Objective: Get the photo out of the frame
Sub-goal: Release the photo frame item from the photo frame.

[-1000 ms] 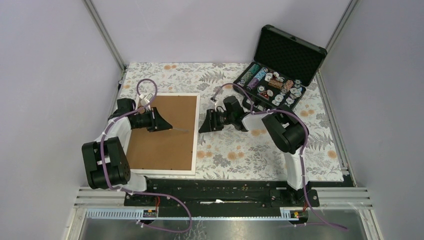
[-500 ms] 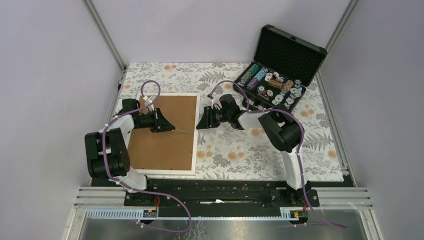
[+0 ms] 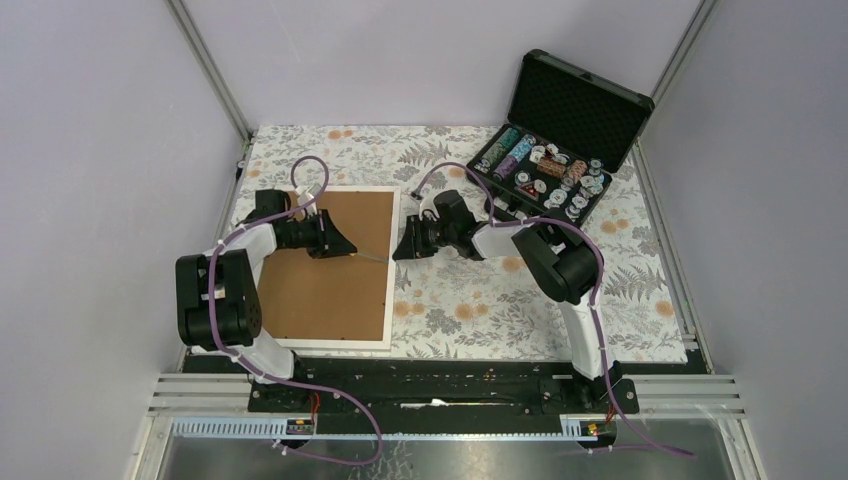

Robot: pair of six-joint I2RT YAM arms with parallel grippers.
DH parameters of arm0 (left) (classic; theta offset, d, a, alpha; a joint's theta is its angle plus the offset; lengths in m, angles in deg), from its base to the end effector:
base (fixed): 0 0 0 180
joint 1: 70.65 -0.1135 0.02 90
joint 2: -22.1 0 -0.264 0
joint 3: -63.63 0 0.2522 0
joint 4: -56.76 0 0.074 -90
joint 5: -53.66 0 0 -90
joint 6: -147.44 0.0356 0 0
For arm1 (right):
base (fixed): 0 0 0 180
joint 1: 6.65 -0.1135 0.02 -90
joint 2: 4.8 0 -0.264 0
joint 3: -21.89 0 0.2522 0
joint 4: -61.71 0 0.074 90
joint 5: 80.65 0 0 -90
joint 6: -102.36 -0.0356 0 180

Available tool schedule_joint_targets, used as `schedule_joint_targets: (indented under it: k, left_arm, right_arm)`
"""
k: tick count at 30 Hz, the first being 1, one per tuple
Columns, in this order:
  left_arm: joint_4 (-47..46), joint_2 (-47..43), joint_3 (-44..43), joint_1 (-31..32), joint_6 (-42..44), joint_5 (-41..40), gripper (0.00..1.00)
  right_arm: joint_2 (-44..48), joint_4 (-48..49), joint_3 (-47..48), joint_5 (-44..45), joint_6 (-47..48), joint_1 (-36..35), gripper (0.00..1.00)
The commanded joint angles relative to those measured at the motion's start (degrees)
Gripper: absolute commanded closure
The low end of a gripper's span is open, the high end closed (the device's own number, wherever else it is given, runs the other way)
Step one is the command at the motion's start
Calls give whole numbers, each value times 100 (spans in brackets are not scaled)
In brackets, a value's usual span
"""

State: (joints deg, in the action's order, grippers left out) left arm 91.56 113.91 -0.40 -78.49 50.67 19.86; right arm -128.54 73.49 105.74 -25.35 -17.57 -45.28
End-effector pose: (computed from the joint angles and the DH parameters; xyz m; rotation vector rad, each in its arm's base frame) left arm 0.2959 0.0109 0.1766 0.0049 2.3987 -1.2646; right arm 0.3398 0.2975 0.1226 -0.5819 2.1779 1.3202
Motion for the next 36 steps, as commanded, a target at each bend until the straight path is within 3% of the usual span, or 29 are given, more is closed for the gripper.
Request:
schedule_joint_targets:
  k: [1,7,15,25,28,33,36]
  left_arm:
    - [-275,76,-236,122,-70,-340,100]
    - [-318,32,-398,365,-108,-543,100]
    - [-197,-169,-708,1205,98,-1089,100]
    - [4,-477,-802,1887,428,-1514,100]
    - [151,-583,-751,1587,370,-1457,100]
    - [28,-1230,-317,325,-14,-781,100]
    - [141,-1628,-205,6,-42,-797,100]
  right_arm:
    - [-95,15,197,87,129,-59,70]
    - [-128,-11,224,88,148,-77,73]
    - [-224,-124,300,121,177,-127,80]
    - [-345,-366,512,183,258,-129,81]
    - [-296,-531,586,183,350,-131,66]
    - [124,-860,528,465,420,-157,40]
    - [274,-1102,641,851,525,-188,36]
